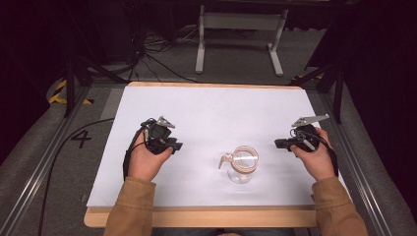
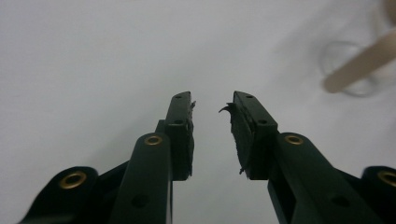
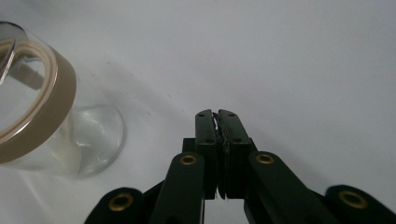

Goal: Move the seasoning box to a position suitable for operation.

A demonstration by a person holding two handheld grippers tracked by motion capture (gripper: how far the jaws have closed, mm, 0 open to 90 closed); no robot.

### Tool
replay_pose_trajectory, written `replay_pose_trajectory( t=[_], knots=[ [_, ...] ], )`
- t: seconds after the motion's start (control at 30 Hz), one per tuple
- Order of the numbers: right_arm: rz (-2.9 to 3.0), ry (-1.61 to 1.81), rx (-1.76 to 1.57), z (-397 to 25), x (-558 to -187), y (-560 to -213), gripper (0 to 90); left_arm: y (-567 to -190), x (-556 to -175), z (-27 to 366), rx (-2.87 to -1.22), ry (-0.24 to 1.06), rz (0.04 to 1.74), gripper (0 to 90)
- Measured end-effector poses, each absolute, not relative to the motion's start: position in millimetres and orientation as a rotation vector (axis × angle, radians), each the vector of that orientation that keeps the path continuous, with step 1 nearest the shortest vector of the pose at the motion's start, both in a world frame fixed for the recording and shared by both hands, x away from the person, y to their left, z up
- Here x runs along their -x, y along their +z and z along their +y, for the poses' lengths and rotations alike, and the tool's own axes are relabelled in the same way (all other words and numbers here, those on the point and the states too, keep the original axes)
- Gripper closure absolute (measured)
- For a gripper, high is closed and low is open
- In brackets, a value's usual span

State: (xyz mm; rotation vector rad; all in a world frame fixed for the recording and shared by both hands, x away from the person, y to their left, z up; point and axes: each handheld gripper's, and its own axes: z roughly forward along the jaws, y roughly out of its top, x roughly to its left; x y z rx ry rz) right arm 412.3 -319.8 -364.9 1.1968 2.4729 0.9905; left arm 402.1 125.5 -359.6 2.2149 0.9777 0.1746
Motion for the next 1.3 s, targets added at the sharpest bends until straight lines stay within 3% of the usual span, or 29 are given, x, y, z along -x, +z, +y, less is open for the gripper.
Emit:
replay_pose_trajectory(
  t=[0.2,0.37,0.63,0.97,1.3],
  knots=[
    [2.485,1.032,-1.187,-319,-412,-371,85.6,-340,-386,99,-2.220,0.196,0.834,76.0],
    [2.487,1.048,-1.213,-320,-406,-372,87.5,-339,-379,69,-2.258,0.122,0.731,79.6],
    [2.523,1.067,-1.227,-317,-403,-374,89.4,-371,-385,34,-2.418,0.042,0.722,86.8],
    [2.621,1.025,-1.142,-298,-401,-385,89.4,-387,-387,18,-2.475,-0.016,0.685,87.5],
    [2.658,1.013,-1.127,-291,-398,-388,89.5,-386,-385,10,-2.504,0.039,0.669,86.9]
  ],
)
